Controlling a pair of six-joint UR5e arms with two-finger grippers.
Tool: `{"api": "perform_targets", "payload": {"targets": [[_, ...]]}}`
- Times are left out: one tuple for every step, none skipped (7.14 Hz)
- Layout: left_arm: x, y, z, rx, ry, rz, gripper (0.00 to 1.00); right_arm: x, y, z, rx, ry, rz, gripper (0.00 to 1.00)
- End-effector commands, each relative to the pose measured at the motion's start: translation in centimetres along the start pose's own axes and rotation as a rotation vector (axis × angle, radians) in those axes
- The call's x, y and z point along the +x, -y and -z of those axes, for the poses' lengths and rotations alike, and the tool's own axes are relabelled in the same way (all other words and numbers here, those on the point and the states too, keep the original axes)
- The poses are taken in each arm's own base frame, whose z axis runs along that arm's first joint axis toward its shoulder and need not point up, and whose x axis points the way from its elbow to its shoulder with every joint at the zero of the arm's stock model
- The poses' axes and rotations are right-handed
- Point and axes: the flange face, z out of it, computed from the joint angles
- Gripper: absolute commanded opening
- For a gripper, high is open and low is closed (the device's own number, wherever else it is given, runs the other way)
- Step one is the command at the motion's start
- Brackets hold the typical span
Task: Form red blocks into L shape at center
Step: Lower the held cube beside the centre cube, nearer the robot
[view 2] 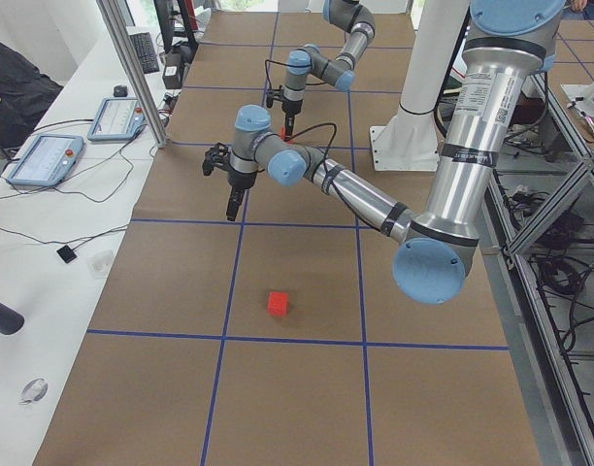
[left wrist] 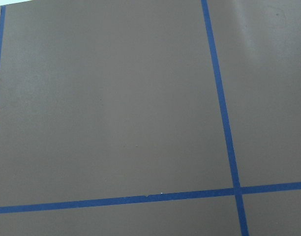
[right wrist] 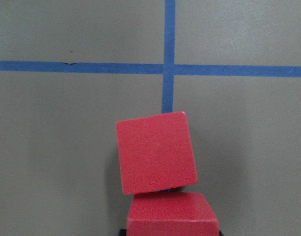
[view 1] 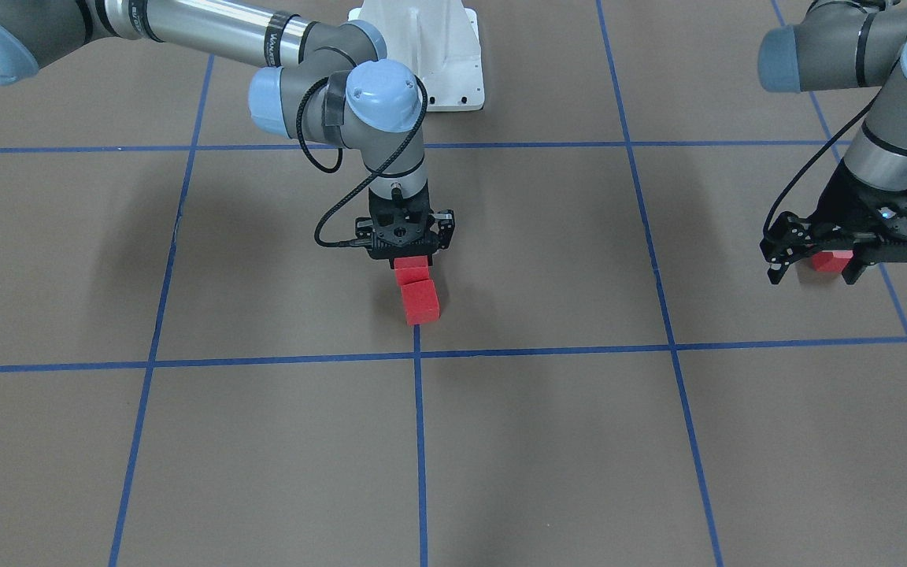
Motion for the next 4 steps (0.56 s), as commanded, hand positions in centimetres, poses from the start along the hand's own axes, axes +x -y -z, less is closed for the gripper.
{"api": "perform_targets", "payload": {"targets": [[-0.07, 0.03, 0.01, 0.000, 0.001, 0.001, 1.00, -0.66, 0.47, -0.18, 0.011, -0.007, -0.001, 0.00], [-0.06, 0.04, 0.02, 0.002, 0.000, 0.000, 1.00, -1.12, 0.67, -0.25, 0.011, -0.009, -0.001, 0.00], [-0.07, 0.03, 0.01, 0.000, 0.001, 0.001, 1.00, -1.15, 0.70, -0.32, 0.011, -0.010, 0.000, 0.00], [-0.14, 0.07, 0.05, 0.001, 0.001, 0.002, 1.00, -1.15, 0.70, -0.32, 0.011, -0.010, 0.000, 0.00]]}}
